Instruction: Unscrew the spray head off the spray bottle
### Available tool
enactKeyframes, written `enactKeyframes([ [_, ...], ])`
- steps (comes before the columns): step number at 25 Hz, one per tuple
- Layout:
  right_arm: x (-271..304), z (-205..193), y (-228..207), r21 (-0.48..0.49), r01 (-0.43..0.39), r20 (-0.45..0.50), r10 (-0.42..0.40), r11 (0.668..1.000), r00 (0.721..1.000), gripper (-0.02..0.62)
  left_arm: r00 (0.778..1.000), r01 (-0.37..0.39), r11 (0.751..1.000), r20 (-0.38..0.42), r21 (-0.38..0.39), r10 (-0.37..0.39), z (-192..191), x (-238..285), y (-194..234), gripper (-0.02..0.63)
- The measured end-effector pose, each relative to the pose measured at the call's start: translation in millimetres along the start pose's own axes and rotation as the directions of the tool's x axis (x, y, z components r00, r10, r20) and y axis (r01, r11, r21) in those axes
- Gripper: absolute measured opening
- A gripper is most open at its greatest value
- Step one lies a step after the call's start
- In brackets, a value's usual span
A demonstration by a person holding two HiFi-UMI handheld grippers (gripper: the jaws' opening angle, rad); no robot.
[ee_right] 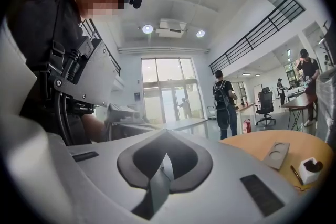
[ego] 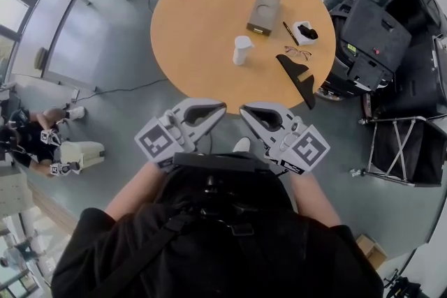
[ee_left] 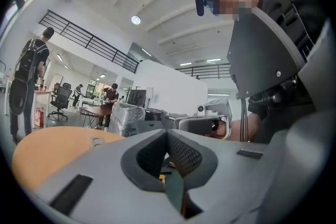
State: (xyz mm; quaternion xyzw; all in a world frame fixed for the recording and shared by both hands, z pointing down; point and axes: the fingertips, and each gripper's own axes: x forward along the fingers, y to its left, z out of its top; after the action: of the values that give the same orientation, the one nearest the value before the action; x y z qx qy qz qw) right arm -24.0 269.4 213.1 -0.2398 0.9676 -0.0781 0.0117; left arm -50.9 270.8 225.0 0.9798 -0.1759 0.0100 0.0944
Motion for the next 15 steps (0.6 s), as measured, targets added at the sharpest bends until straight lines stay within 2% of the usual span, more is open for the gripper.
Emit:
enactKeyframes([
  [10, -46, -4, -61, 0.034, -0.069, 0.01, 0.069, 0.997, 0.998, 0.008, 0.996, -0.091, 0.995, -0.025, -0.026, 0.091, -9, 74, 5, 0.003],
  [15, -57, -8, -81, 0.055, -0.087, 0.016, 0.087, 0.995, 0.996, 0.008, 0.994, -0.107, 0.994, -0.041, -0.031, 0.105, -14, 94, 3, 0.003],
])
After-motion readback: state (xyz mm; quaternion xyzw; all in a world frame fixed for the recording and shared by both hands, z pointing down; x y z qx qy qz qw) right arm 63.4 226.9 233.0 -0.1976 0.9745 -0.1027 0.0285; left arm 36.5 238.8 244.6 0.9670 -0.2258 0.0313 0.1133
